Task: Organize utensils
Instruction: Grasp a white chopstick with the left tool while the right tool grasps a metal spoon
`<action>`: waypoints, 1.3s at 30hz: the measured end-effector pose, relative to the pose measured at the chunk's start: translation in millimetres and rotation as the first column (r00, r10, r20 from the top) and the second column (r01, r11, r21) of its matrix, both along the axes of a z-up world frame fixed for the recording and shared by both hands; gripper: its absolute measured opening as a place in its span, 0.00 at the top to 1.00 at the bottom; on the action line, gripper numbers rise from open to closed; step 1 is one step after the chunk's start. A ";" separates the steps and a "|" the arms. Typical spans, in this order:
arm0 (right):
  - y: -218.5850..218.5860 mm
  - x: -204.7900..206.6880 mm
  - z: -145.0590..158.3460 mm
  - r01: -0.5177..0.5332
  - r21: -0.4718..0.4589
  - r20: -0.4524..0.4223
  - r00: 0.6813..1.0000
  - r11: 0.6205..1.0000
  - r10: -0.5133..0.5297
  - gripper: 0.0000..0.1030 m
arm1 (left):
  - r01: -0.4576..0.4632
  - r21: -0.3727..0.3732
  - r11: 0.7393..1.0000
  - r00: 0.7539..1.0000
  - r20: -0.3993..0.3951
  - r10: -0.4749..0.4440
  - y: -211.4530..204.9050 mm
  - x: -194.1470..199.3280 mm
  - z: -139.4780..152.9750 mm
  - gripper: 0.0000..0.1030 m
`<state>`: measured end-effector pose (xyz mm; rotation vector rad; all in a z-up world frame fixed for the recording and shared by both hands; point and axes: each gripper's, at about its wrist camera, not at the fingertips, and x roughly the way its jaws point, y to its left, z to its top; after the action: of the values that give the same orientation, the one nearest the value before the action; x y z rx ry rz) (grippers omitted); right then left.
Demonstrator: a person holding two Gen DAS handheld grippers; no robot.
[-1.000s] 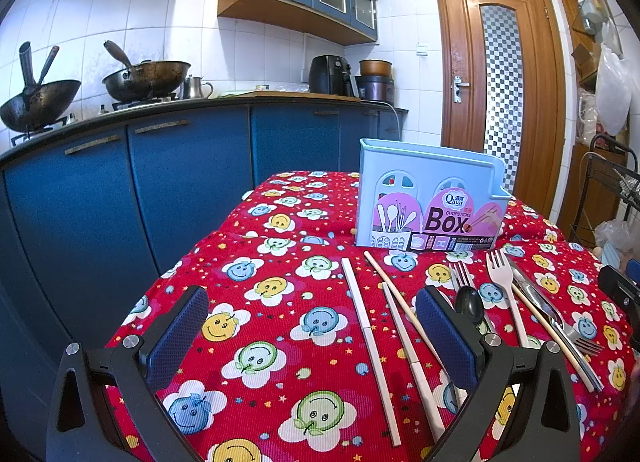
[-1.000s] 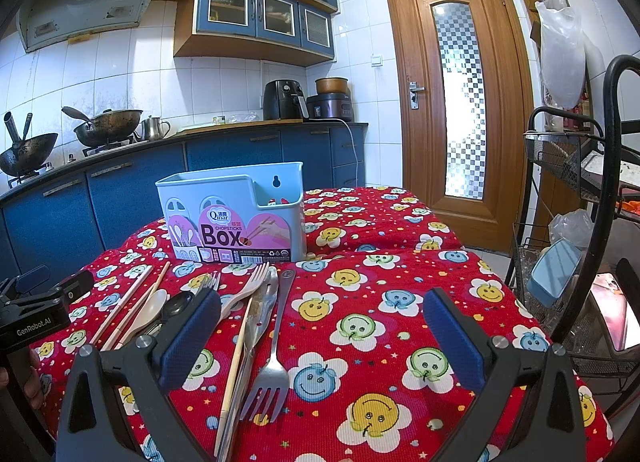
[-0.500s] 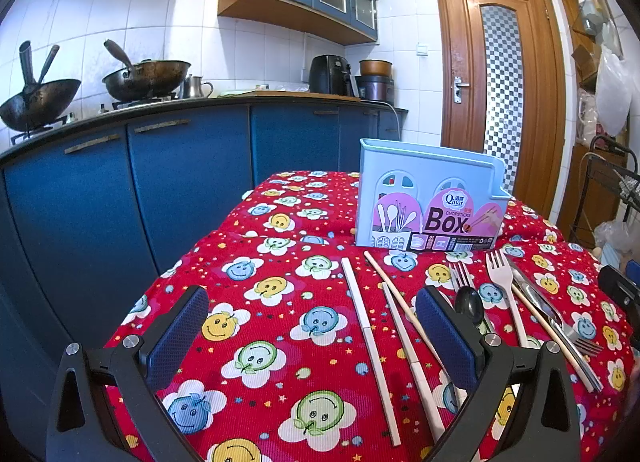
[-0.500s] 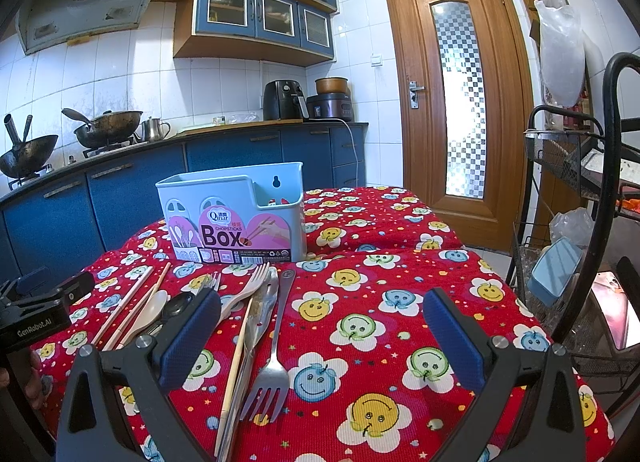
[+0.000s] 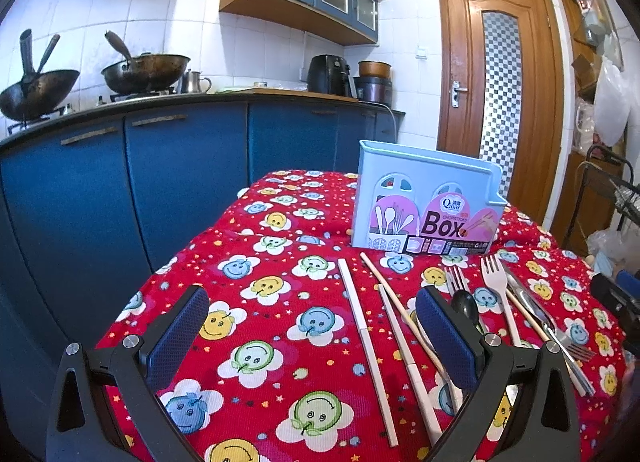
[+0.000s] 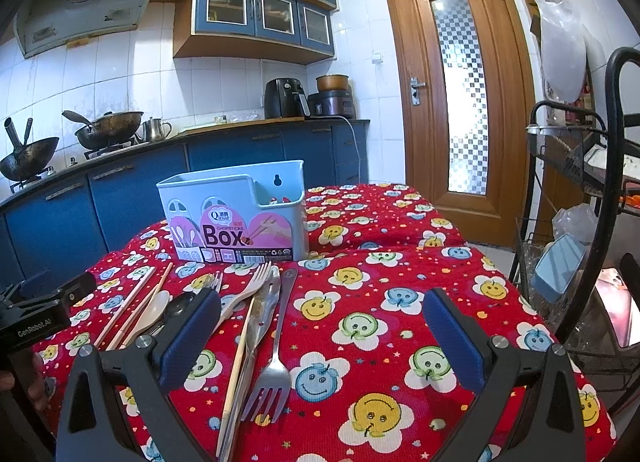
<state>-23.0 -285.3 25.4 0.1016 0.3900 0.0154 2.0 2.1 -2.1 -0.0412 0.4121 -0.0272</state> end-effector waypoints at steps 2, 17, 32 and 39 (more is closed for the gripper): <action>-1.1 3.4 0.6 -0.016 0.013 -0.022 1.000 1.000 0.016 0.00 | 0.001 -0.005 1.000 1.000 -0.013 -0.001 0.4 2.0 1.2 0.00; -4.2 50.0 12.2 -0.118 0.014 -0.348 0.930 0.993 0.116 0.10 | 0.166 0.037 0.985 0.932 -0.332 -0.144 -3.6 49.0 8.4 0.04; 1.1 116.4 -6.4 -0.273 0.080 -0.694 0.675 0.959 0.250 0.49 | 0.236 -0.032 0.971 0.761 -0.615 -0.205 -5.5 112.3 -9.7 0.33; 14.9 135.4 -6.7 -0.334 0.041 -0.780 0.578 0.942 0.239 0.60 | 0.310 0.001 0.951 0.688 -0.691 -0.223 -17.1 125.8 -7.5 0.44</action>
<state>112.4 -270.4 18.6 -0.0808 1.2964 0.2860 127.8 -15.0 -9.6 0.1352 1.1722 -0.2873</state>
